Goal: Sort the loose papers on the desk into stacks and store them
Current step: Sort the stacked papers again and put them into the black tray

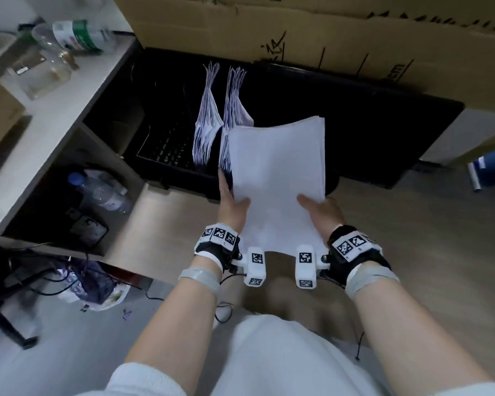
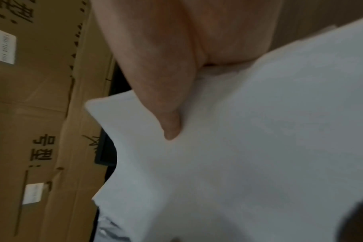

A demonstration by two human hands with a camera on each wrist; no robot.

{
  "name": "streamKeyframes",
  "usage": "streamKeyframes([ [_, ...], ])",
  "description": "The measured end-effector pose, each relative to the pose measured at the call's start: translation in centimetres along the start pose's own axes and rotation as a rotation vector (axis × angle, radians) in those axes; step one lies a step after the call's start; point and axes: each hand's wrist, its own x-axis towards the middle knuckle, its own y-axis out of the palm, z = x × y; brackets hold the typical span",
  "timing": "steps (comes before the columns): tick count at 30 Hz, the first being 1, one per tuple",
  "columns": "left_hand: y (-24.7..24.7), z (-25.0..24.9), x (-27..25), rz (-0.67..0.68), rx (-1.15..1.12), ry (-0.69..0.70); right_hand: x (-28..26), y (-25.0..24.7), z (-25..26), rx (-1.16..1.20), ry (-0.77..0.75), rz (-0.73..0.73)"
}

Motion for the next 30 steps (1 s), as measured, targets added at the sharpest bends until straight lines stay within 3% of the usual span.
streamKeyframes([
  [4, 2.4, -0.6, -3.0, 0.090, 0.235, 0.125, -2.1, -0.4, 0.3, 0.001, -0.105, 0.093],
  [6, 3.9, -1.1, -4.2, 0.158, 0.110, 0.041, -3.4, -0.2, 0.7, 0.025, -0.180, 0.269],
  [9, 5.5, -1.4, -5.3, 0.123, -0.180, -0.186, -4.4, -0.6, 0.6, -0.153, -0.295, 0.533],
  [11, 5.8, -1.0, -5.9, 0.079, -0.150, -0.158, -4.6, -1.2, 0.1, -0.281, -0.347, 0.627],
  [16, 4.9, -0.3, -6.9, -0.094, -0.032, 0.008, -4.2, -2.1, -0.4, -0.295, -0.405, 0.585],
  [24, 1.8, -0.4, -7.0, -0.168, -0.107, -0.107, -4.6, -0.3, -0.2, 0.011, -0.235, 0.434],
  [30, -2.2, -0.6, -6.6, -0.213, -0.108, -0.099, -5.3, 3.0, 1.2, 0.089, -0.164, 0.412],
])
